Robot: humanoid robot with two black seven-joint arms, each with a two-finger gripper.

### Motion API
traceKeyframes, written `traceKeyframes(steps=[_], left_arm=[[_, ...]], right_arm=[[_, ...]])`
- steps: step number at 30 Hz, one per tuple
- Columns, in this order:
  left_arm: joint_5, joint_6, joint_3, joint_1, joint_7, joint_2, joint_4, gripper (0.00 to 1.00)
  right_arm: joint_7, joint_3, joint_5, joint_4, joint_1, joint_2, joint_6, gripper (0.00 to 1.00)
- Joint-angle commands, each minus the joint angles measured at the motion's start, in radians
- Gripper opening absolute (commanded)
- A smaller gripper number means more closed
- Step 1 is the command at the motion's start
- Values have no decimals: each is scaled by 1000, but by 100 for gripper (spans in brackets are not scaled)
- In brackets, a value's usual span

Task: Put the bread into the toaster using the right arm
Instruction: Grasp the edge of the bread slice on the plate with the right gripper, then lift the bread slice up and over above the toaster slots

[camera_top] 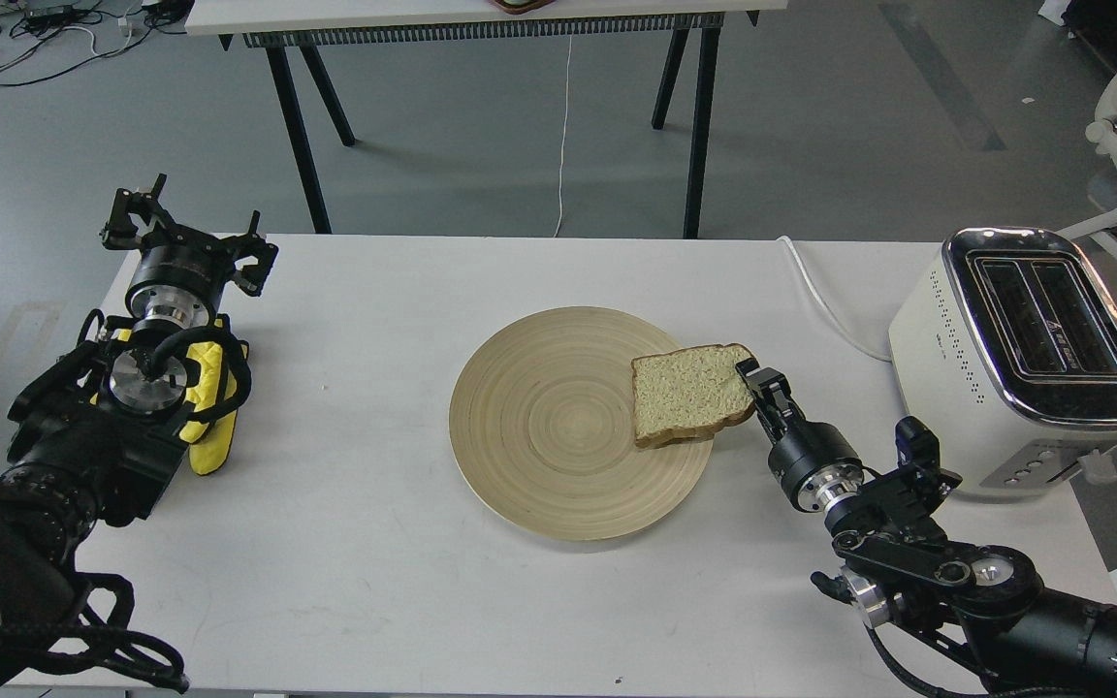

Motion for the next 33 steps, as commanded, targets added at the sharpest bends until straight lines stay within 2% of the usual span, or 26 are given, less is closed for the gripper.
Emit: traceKeyframes(steps=[1, 4, 9, 13, 18, 24, 33], left_arm=[[0, 0, 0, 0, 0, 0, 0, 100], [0, 0, 0, 0, 1, 0, 0, 100], [0, 0, 0, 0, 0, 0, 0, 100], [0, 0, 0, 0, 0, 0, 0, 100], [0, 0, 0, 0, 0, 0, 0, 100], [0, 0, 0, 0, 0, 0, 0, 100], [0, 0, 0, 0, 0, 0, 0, 100]], right_arm=[[0, 104, 0, 110, 0, -113, 0, 0], [0, 187, 0, 208, -1, -238, 0, 0], [0, 273, 2, 343, -7, -543, 0, 0], [0, 281, 2, 382, -11, -759, 0, 0], [0, 246, -1, 385, -23, -953, 0, 0], [0, 147, -12, 379, -29, -1036, 0, 0], [0, 67, -49, 376, -30, -994, 0, 0]])
